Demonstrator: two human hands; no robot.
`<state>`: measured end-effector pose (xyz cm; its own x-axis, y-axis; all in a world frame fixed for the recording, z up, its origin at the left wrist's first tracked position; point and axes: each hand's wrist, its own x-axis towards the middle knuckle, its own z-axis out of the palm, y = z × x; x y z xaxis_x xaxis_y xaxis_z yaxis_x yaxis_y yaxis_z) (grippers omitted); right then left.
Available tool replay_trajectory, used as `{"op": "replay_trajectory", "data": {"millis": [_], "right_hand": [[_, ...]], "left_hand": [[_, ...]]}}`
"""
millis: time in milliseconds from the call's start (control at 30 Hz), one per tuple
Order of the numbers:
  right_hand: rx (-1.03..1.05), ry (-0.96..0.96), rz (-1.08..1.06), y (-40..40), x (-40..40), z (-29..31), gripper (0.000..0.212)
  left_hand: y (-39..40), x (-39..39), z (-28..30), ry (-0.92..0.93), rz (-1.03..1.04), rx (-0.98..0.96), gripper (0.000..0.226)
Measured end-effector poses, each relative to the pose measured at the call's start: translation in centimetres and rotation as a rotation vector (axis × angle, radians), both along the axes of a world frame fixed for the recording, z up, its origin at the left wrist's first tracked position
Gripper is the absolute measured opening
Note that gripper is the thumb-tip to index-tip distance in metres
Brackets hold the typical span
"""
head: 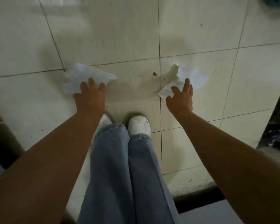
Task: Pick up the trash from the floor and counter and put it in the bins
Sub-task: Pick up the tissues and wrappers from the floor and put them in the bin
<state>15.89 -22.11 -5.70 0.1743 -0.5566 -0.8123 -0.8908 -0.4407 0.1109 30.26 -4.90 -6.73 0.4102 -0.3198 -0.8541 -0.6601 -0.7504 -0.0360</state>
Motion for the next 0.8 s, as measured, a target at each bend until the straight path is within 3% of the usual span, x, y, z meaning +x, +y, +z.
{"op": "replay_trajectory", "data": {"millis": [167,333,533,700,800], "right_hand": [[-0.045,0.009,-0.004,-2.3,-0.2,-4.4,0.048],[0.008,-0.048,0.002,-1.0,1.5,-2.2,0.047],[0.177,-0.187,-0.031,-1.3,5.5,9.9,0.041],[0.132,-0.276,-0.178,-9.3,9.6,23.8,0.037],[0.087,-0.289,-0.174,-15.5,9.5,31.4,0.034]], "left_hand": [[-0.3,-0.6,-4.0,-0.034,-0.031,-0.066,0.03],[-1.4,0.1,-1.3,0.01,0.061,-0.129,0.026],[-6.9,1.6,11.5,0.053,0.27,-0.219,0.024],[-13.4,4.7,24.5,0.111,0.383,-0.432,0.021],[-19.2,5.7,31.5,0.201,0.485,-0.482,0.031]]}}
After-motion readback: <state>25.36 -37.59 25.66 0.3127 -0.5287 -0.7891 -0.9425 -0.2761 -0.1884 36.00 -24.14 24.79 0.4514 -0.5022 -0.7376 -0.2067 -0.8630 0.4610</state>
